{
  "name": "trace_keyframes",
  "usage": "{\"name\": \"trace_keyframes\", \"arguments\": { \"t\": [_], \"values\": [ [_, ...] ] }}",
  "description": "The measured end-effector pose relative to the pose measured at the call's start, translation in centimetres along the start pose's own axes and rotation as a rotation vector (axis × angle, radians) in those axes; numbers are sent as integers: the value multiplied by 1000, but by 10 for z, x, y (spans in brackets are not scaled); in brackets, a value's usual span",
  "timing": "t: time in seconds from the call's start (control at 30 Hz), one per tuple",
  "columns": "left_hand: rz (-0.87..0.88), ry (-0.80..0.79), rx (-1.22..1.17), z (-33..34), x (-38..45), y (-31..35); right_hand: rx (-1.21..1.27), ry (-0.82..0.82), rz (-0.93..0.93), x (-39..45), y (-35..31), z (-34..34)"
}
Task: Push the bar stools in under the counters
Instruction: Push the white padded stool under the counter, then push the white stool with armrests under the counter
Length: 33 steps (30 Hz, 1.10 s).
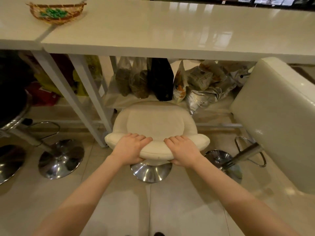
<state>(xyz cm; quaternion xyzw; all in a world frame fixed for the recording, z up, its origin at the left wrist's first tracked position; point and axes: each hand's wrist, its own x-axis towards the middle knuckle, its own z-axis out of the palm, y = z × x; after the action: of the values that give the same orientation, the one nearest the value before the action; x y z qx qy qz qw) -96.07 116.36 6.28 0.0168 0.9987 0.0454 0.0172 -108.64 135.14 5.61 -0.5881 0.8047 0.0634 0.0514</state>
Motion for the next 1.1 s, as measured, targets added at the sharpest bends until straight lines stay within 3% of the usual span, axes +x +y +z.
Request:
{"name": "trace_keyframes", "arguments": {
  "t": [0.57, 0.77, 0.9, 1.1],
  "values": [
    [-59, -107, 98, -6, 2, -1, -7, 107, 25, 0, -9, -6],
    [-163, -183, 21, -16, 8, 11, 188, 156, 143, -23, -14, -15],
    [-114, -72, -78, -35, 37, 35, 255, 273, 285, -58, 2, -31],
    [141, 199, -151, -66, 120, 112, 147, 475, 698, -141, 55, -52]
  ]
}}
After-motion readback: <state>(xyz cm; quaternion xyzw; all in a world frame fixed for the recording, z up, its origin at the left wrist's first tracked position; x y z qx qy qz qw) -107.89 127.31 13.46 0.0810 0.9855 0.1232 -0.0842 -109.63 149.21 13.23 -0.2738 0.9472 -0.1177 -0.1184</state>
